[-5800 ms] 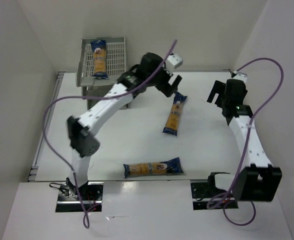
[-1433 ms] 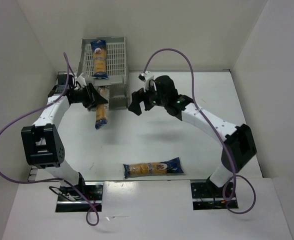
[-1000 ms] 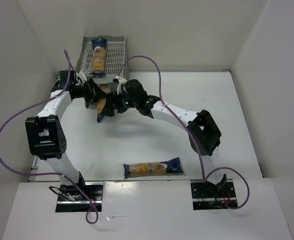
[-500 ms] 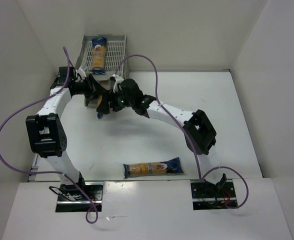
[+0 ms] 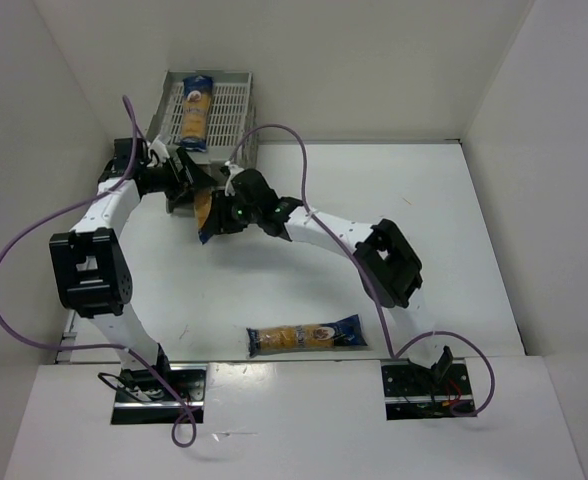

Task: Place and organize the pasta boxes and bags onto the shelf

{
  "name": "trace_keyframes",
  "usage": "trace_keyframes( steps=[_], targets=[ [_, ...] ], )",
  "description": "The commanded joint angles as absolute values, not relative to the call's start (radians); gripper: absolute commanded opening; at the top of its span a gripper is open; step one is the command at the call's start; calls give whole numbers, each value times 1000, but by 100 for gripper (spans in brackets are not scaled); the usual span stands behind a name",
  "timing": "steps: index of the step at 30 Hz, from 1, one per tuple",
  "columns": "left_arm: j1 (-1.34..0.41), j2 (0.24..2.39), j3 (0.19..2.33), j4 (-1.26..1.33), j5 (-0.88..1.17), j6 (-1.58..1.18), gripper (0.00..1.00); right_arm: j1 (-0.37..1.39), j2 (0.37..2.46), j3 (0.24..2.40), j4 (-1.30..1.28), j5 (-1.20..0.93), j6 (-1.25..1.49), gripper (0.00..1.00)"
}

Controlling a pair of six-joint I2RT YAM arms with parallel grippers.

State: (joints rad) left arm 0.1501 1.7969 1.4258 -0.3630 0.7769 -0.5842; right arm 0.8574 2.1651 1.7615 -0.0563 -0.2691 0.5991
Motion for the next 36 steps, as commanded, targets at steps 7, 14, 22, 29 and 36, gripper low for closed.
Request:
trace_keyframes(
  steps=[7,14,22,29,36],
  targets=[
    [169,1712,1328,-514,792,-493,99,884,2181,1936,95,-200,613,0],
    [169,1655,1448,-734,596,-238,99,884,2236,2054,26,-25,666,0],
    [169,1549,1471,-790,388,-103,99,923,2299,2152,-55,213,696,0],
    [169,1372,1468,-779,128,-60,99,945,2332,2214,-55,365,696,0],
    [169,1178,1299,-732,-12,-34,99,954,2368,2247,29,465,638,0]
  ],
)
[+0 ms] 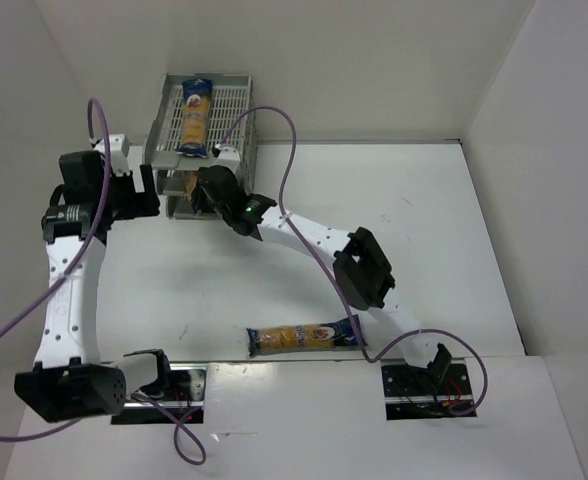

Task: Place and organize the pasta boxes and bags onto the shelf

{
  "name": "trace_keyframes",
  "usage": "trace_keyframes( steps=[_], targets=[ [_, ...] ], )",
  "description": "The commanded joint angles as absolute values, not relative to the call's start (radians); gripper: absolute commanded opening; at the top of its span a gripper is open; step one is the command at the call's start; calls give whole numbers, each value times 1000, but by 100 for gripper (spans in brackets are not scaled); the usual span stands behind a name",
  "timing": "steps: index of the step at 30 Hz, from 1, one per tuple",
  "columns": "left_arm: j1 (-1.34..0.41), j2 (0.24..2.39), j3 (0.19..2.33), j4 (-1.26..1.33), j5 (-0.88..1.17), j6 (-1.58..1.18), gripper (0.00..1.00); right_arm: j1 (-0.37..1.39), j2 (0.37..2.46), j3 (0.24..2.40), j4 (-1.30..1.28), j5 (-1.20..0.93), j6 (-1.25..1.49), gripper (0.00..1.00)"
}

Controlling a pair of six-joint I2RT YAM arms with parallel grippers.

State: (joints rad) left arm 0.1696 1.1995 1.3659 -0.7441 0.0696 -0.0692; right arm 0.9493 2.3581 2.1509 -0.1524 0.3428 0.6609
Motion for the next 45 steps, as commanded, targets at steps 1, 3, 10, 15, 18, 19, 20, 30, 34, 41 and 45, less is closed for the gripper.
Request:
trace_keyframes(
  steps=[1,3,10,15,18,19,20,30,34,41,45],
  targets=[
    [169,1178,1280,-732,-12,-20,99,965,2393,2270,29,478,638,0],
    [169,1187,1220,-732,-23,-9,99,976,2417,2293,57,501,627,0],
    [169,1252,1121,-674,97,21,99,994,2493,2345,77,537,627,13],
    [169,1321,1132,-555,178,12,99,994,2461,2345,54,461,568,31],
    [137,1367,1146,-496,134,24,99,985,2378,2271,2,313,568,55],
    [137,1376,1146,-479,121,35,99,973,2353,2220,-8,284,568,60],
    [137,1376,1146,-448,101,35,99,973,2330,2194,-17,252,552,66],
    [72,1465,1124,-298,152,89,99,950,2106,1964,-67,92,424,88],
    [20,1476,1135,-288,138,138,99,940,2033,1857,-91,92,344,61],
    [-60,1528,1126,-203,19,158,99,931,1899,1660,-68,156,242,46],
    [-69,1569,1126,-95,-196,204,99,931,1865,1615,-43,176,230,44]
  ],
)
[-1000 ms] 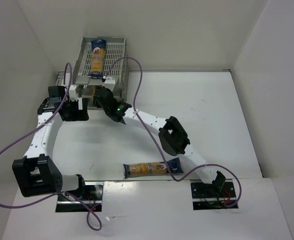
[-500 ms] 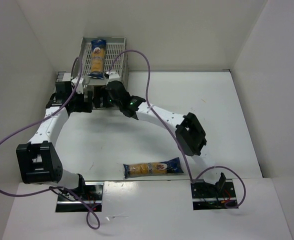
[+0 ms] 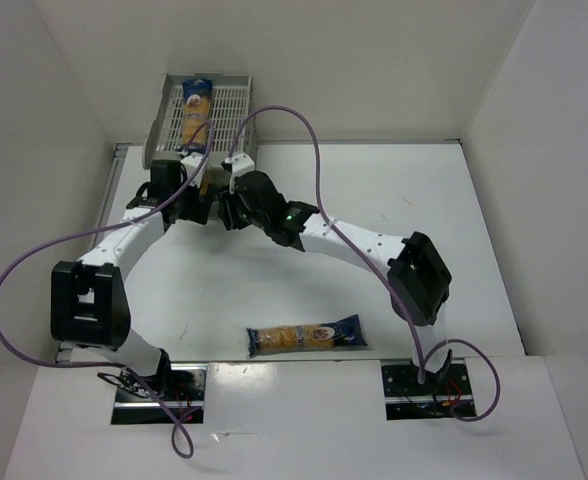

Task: Place and organize the pasta boxes and bags onto the shelf

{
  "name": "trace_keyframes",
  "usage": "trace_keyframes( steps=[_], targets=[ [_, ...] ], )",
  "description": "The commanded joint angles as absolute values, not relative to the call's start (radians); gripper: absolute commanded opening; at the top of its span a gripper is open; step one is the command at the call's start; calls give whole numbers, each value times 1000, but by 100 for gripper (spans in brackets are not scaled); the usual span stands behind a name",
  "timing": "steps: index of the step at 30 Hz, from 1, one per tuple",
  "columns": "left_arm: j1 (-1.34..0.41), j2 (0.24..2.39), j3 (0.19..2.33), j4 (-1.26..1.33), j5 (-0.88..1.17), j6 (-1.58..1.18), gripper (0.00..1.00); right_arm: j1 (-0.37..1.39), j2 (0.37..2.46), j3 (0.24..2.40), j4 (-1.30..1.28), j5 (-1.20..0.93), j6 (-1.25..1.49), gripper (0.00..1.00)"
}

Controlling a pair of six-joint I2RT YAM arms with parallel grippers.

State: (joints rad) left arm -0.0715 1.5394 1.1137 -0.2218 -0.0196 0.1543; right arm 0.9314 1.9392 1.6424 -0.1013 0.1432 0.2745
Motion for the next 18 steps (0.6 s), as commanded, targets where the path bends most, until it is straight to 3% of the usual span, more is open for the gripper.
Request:
trace_keyframes(
  steps=[1,9,16,18],
  targets=[
    [-69,1583,1126,-40,-234,237,99,931,1865,1606,-43,176,221,44],
    [-69,1601,1169,109,-428,290,99,922,1845,1574,-31,199,212,43],
    [-69,1666,1256,34,-295,176,99,922,1836,1556,-31,180,189,43],
    [-69,1680,1267,23,-285,164,99,922,1815,1533,-31,106,131,52]
  ],
)
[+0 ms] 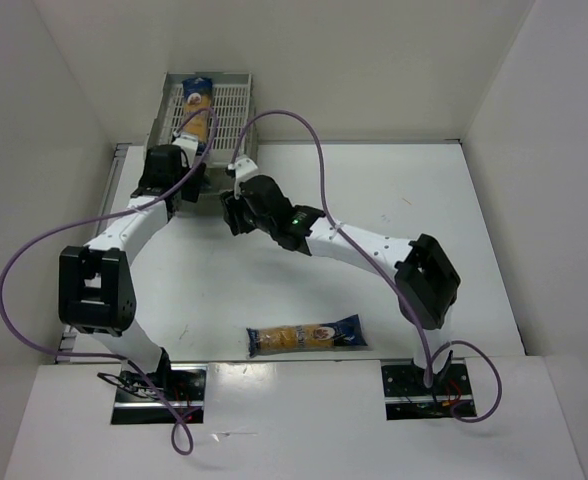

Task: Place and organize the pasta boxes and bags onto the shelf

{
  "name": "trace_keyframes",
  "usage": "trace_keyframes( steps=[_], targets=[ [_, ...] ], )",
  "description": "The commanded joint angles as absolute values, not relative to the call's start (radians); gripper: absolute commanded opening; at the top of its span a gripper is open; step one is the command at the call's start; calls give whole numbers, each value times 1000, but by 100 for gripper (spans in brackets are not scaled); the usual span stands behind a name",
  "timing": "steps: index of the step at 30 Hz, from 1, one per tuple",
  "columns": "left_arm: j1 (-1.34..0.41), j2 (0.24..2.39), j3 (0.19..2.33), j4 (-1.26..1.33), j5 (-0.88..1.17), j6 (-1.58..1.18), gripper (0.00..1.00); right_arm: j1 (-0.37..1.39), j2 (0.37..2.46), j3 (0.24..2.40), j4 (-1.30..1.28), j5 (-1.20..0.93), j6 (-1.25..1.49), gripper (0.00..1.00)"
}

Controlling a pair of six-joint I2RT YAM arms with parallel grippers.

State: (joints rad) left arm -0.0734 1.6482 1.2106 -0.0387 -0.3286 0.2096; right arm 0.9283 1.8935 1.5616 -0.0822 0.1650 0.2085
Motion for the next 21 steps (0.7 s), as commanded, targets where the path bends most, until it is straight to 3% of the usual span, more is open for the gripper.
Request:
trace_keyframes(
  steps=[1,2,3,5,10,15,21],
  targets=[
    [-69,1680,1267,2,-275,164,99,922,1793,1494,-31,79,47,58],
    [-69,1657,1255,-9,-264,164,99,922,1778,1470,-31,45,-4,67],
    [-69,1645,1226,-24,-255,164,99,913,1766,1426,-70,-62,-64,87],
    [-69,1600,1195,-96,-220,164,99,913,1724,1390,-158,-171,-288,100],
    [-69,1497,1146,-294,-88,115,99,890,1626,1260,-510,-327,-696,100],
    [-69,1367,1112,-403,-3,92,99,890,1548,1140,-731,-273,-1016,100],
    [3,1165,1055,-520,-21,92,99,1005,1454,939,-763,-196,-1020,100]
  ],
)
